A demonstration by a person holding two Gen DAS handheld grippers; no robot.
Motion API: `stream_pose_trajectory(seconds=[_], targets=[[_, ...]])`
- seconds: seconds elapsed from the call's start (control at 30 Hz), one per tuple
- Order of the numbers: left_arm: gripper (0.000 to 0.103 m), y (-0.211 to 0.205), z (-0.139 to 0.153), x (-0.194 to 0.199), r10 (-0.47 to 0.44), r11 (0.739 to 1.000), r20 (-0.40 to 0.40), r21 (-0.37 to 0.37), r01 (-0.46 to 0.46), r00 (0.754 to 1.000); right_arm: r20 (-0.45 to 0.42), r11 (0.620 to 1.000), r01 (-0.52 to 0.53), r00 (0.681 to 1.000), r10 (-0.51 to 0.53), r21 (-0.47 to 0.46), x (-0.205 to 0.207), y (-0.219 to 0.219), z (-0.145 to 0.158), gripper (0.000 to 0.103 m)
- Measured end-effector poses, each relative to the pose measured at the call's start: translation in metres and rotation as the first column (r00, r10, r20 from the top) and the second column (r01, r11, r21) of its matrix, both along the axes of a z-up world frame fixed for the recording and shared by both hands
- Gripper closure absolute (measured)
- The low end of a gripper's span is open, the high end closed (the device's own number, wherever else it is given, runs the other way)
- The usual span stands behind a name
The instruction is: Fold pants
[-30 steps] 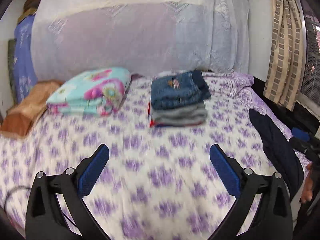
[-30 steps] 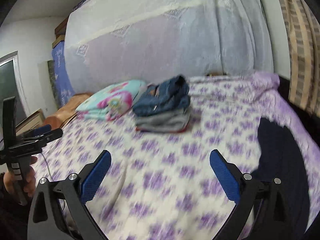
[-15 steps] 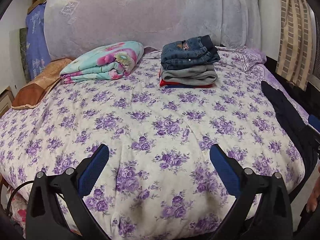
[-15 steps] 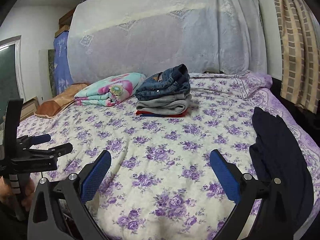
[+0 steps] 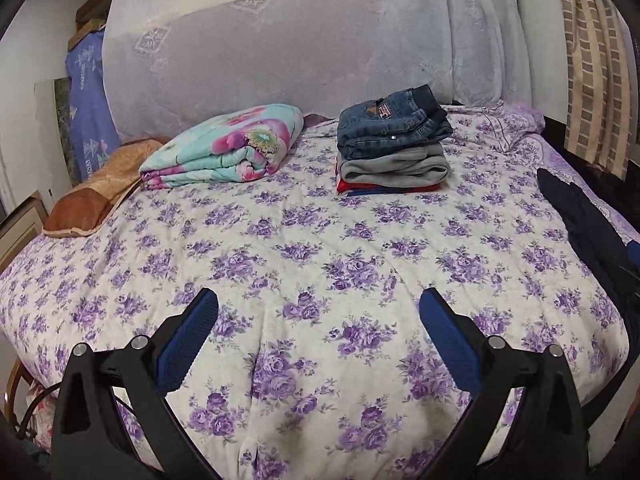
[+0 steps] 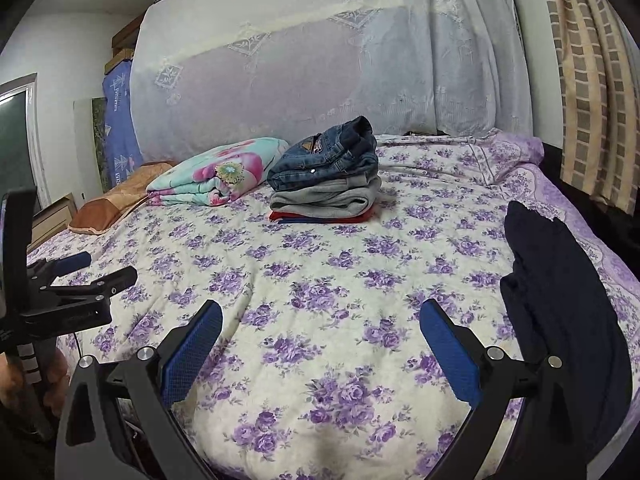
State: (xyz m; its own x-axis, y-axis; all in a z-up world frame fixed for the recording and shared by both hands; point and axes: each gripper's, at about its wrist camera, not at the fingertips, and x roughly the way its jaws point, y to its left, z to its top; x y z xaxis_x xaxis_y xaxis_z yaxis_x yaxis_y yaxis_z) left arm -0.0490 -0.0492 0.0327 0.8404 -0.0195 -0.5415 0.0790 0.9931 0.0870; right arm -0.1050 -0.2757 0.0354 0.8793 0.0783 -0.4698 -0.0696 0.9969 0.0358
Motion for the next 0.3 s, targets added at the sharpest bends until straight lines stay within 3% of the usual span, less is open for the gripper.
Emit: stream_pose_trajectory(seconds=[0.13,0.3], targets=[[0.005,0.004,-0.005,0.009,-0.007,0.999,-0.071,-0.034,0.004,0.997,0.003,1.0,-0.001,1.0,0.001,0.0,0.001,0.001,0.0,0.003],[0.004,0.008,-0.012,0.015,0.006,0.999,-0.097,-0.031,-0.009,0.995,-0.007,1.0,0.002,1.0,-0.002,0.001,0.004,0.0,-0.004,0.003]])
